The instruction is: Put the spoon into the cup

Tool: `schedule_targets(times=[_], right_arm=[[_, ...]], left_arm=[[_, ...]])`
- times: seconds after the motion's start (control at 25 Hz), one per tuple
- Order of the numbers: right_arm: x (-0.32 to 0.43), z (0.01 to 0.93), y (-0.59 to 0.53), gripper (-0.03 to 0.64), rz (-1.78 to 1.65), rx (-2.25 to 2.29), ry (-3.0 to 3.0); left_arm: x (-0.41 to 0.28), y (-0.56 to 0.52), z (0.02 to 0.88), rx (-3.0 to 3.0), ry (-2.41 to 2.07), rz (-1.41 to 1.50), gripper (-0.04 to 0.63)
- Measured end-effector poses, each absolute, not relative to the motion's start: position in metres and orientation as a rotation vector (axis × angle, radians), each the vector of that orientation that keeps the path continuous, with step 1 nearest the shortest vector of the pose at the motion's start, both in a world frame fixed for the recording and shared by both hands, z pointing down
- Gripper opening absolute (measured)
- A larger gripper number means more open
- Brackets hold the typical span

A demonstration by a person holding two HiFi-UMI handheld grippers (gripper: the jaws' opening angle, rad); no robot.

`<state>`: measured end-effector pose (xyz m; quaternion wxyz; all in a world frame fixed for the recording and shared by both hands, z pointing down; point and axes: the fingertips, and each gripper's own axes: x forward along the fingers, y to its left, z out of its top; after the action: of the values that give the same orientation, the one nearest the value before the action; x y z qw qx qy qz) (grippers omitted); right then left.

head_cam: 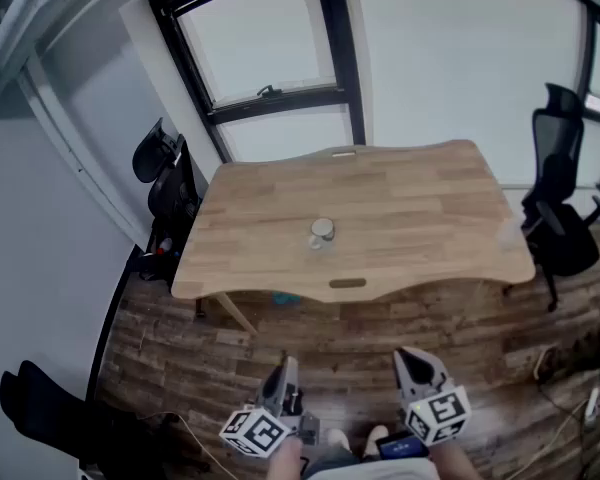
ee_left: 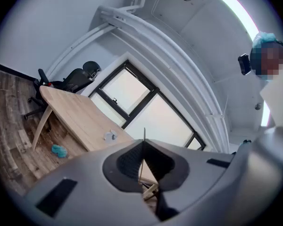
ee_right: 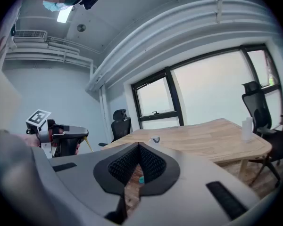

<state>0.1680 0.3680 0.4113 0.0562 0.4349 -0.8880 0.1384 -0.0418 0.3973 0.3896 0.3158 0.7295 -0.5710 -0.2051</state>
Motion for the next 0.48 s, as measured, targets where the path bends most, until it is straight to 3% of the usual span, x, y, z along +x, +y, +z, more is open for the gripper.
schedule_targets(times=[0.48], right_arm=[[0.175, 0.413, 0.388, -0.003, 0.4, 1.333, -2.7]], left_arm=[[-0.029, 0.41, 0.386, 1.932, -1.459, -0.538, 0.003]])
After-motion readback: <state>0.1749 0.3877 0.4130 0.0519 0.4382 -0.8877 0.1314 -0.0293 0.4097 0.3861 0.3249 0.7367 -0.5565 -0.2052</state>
